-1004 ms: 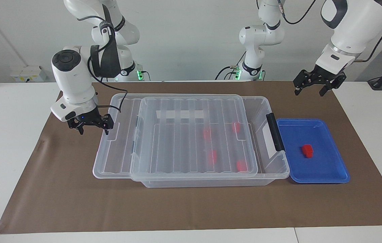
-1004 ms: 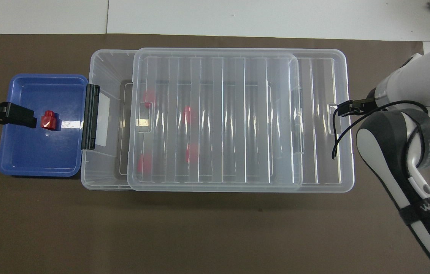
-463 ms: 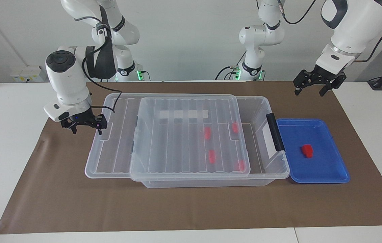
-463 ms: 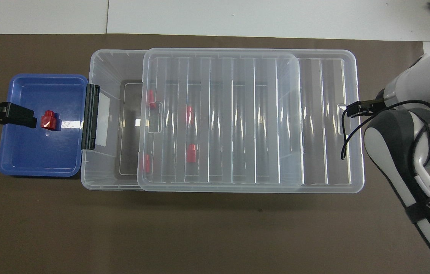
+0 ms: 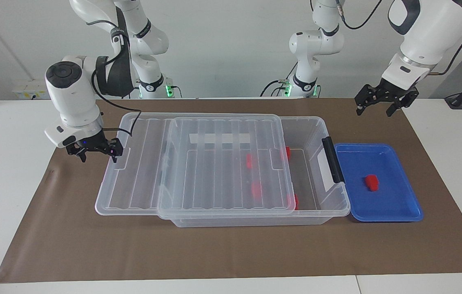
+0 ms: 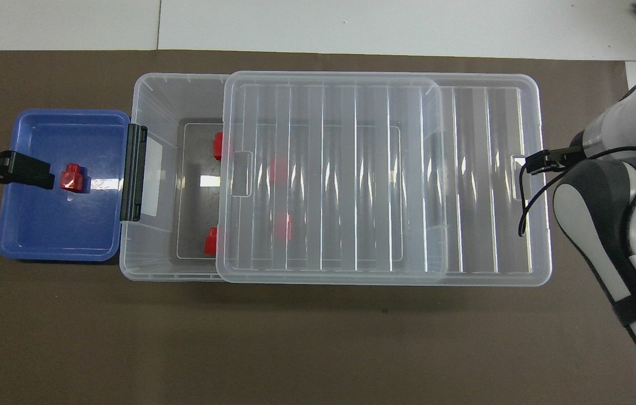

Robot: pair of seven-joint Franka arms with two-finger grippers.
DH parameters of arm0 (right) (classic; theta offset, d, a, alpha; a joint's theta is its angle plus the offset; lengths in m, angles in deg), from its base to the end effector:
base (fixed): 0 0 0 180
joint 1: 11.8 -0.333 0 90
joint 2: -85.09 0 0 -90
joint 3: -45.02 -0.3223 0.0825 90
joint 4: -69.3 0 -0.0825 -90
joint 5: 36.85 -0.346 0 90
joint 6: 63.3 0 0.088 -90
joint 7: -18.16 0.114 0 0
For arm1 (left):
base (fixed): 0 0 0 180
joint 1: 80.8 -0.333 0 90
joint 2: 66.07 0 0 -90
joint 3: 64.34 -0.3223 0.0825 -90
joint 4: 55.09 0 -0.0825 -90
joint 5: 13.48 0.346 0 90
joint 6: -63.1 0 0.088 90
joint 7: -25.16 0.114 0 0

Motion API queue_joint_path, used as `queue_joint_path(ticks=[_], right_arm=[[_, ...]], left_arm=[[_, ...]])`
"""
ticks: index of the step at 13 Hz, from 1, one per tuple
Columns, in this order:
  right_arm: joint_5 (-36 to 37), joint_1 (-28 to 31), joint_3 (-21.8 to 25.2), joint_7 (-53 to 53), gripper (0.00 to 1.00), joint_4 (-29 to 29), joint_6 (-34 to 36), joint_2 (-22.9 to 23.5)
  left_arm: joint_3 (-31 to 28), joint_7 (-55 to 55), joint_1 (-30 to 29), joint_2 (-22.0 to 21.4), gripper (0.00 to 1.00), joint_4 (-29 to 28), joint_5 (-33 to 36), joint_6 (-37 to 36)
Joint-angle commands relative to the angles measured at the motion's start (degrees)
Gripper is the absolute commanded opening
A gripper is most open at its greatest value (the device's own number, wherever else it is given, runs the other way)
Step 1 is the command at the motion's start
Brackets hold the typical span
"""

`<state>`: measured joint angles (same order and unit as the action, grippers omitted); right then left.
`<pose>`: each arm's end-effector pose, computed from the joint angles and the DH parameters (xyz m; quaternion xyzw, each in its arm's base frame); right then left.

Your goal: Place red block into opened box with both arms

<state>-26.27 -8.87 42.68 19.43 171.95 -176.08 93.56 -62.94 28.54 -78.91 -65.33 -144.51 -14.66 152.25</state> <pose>0.5731 -0.0201 0.4816 0.9963 0.0180 0.0151 0.0824 0.5179 -0.0321 0.6202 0.9982 -0.0582 -0.0088 0.0105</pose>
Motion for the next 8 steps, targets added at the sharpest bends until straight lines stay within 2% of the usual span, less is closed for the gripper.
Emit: queue_joint_path(ticks=[1, 8], right_arm=[[1.36, 0.76, -0.03, -1.36, 1.0, 0.44, 0.9, -0.91], [1.89, 2.25, -0.03, -2.42, 1.0, 0.44, 1.07, -1.0]], left_arm=[[-0.25, -0.75, 0.21, -1.88, 1.0, -2.51, 0.3, 1.47], [-0.25, -0.66, 0.3, -1.88, 1.0, -2.51, 0.3, 1.82]])
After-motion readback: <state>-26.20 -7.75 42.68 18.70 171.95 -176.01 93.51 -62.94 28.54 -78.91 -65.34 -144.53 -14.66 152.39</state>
